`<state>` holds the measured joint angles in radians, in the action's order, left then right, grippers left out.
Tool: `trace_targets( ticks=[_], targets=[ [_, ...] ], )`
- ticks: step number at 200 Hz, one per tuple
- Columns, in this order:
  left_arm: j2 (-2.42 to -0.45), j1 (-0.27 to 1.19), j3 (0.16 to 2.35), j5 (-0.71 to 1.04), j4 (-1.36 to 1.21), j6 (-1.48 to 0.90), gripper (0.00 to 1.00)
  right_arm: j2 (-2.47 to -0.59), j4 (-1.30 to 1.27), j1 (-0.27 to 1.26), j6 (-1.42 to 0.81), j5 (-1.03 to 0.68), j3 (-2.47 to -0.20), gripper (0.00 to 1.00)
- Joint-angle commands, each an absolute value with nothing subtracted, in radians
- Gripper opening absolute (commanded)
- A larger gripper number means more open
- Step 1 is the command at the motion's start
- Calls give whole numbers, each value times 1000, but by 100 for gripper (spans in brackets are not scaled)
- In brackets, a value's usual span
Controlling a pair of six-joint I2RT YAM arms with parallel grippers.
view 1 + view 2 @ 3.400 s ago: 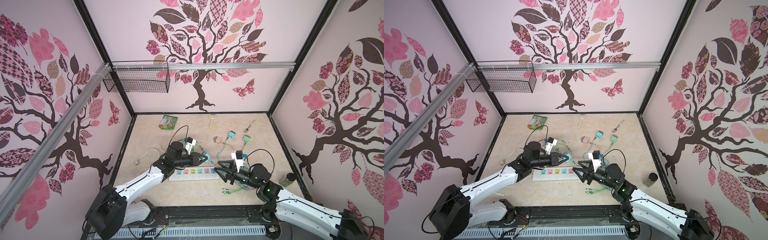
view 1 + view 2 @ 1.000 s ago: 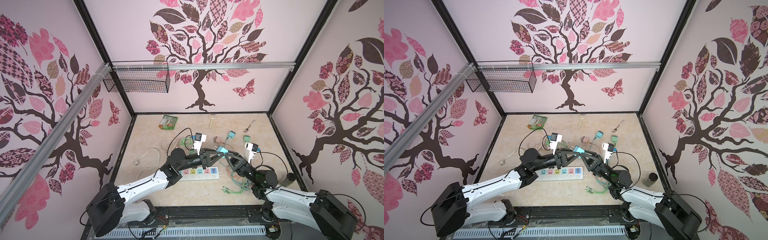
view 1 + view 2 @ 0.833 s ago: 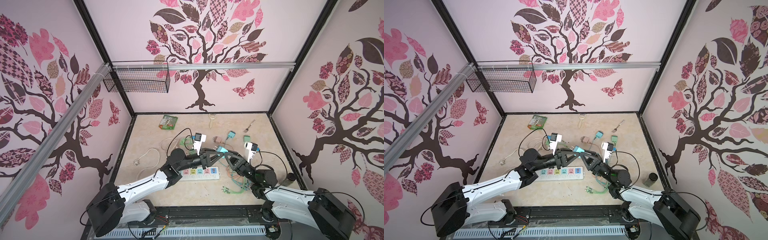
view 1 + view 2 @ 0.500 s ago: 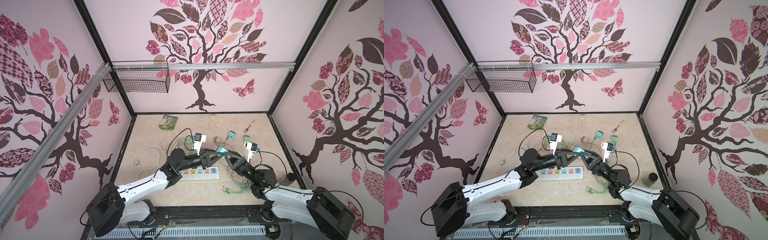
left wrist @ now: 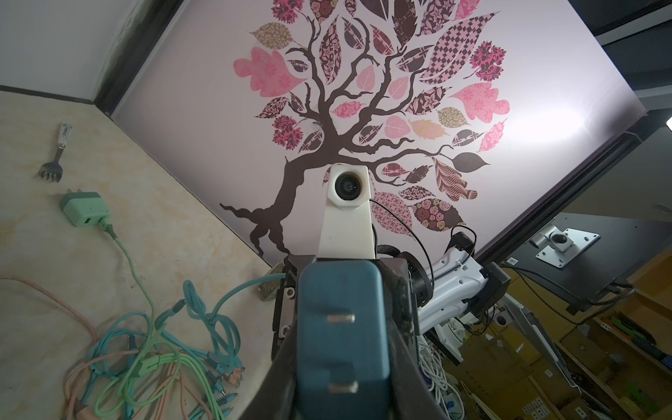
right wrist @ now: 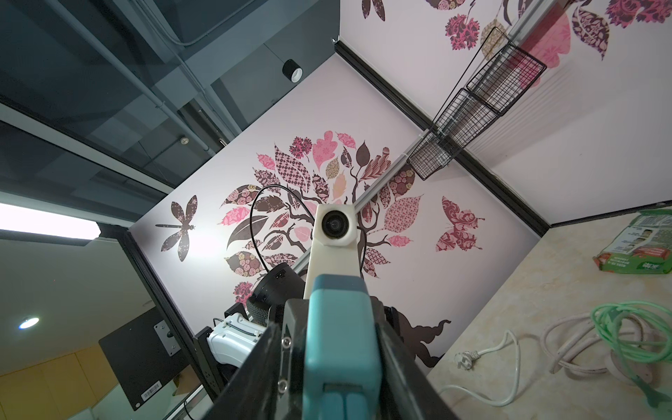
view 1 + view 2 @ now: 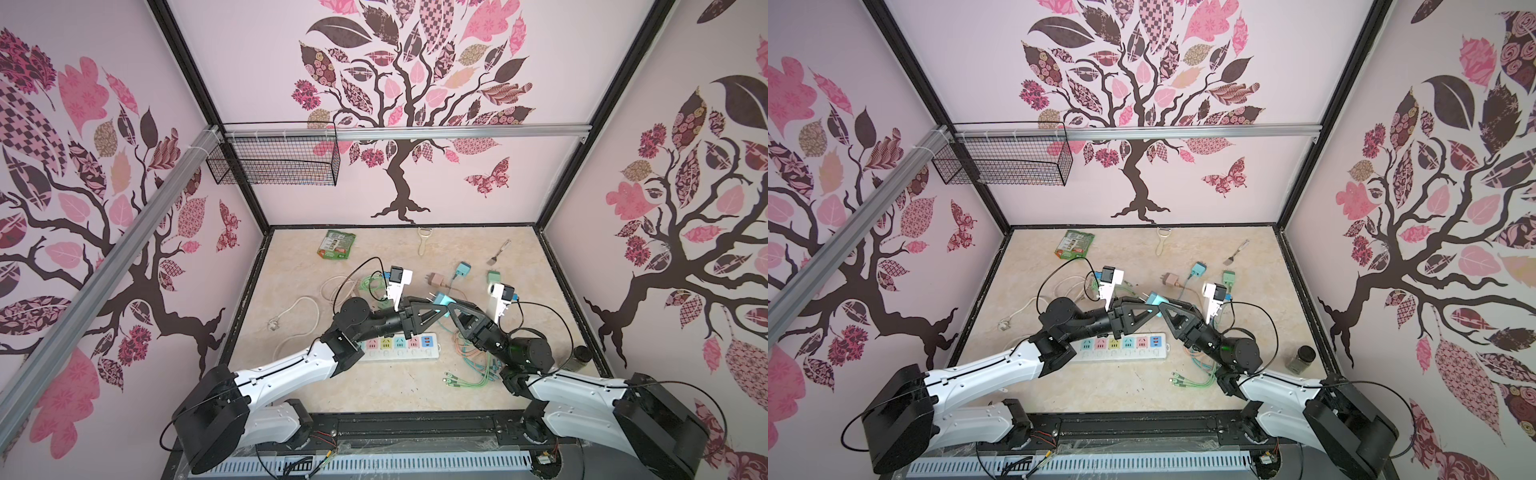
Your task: Insert the plug
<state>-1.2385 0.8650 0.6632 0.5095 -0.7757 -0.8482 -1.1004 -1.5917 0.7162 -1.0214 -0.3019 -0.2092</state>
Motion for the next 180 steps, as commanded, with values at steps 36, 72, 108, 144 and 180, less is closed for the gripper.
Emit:
trace_targets(
  ticks=[36, 72, 108, 144, 180],
  targets=[
    [-1218, 870, 653, 497, -762, -804, 0, -1074, -1486, 718, -990, -359, -283, 36],
    [-1213, 869, 651, 475, -785, -804, 0, -1071, -1455, 729, -935, -348, -281, 48],
    [-1198, 871, 627, 449, -818, -799, 0, -1072, -1451, 749, -892, -364, -300, 58],
    [-1193, 871, 616, 455, -851, -808, 0, -1080, -1454, 779, -857, -375, -314, 54],
    [-1157, 871, 586, 430, -867, -787, 0, -1045, -1476, 780, -856, -349, -293, 50]
  ],
)
